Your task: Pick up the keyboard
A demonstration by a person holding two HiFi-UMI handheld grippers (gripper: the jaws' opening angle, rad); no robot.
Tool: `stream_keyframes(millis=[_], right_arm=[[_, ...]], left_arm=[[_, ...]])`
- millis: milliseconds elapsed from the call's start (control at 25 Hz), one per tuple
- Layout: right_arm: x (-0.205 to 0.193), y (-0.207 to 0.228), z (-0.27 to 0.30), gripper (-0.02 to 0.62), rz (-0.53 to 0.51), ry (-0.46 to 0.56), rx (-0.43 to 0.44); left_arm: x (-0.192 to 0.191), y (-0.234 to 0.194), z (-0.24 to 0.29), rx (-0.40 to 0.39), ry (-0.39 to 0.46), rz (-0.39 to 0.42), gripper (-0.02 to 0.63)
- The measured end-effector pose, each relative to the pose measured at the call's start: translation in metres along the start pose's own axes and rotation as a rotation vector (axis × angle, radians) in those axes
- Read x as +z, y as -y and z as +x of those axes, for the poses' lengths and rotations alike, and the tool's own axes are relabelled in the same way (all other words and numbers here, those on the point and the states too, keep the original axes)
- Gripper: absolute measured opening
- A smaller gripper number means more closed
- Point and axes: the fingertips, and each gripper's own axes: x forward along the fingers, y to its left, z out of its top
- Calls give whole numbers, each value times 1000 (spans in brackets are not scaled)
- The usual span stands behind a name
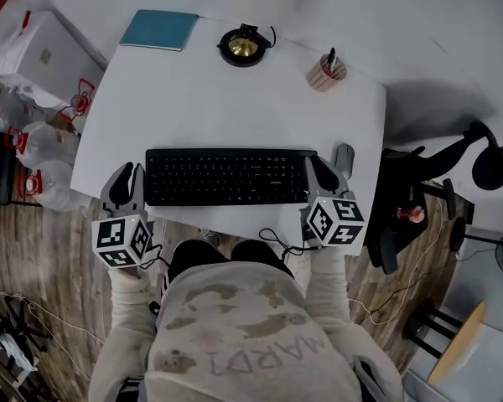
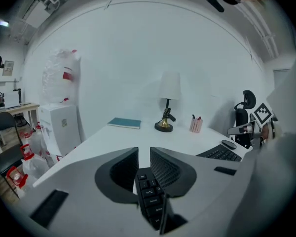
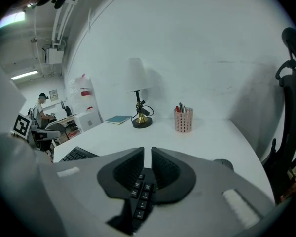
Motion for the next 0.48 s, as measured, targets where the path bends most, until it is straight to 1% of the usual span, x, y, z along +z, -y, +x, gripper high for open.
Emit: stream_keyframes(millis=[360,480], right_arm=[[-34,16,7,156,33,-93,-39],[-43,19,9,175,38,-125,-46]], left_arm=[[-51,-4,21,-33,-170,-28,137],[-63,-3,26,-54,-213,-41,168]])
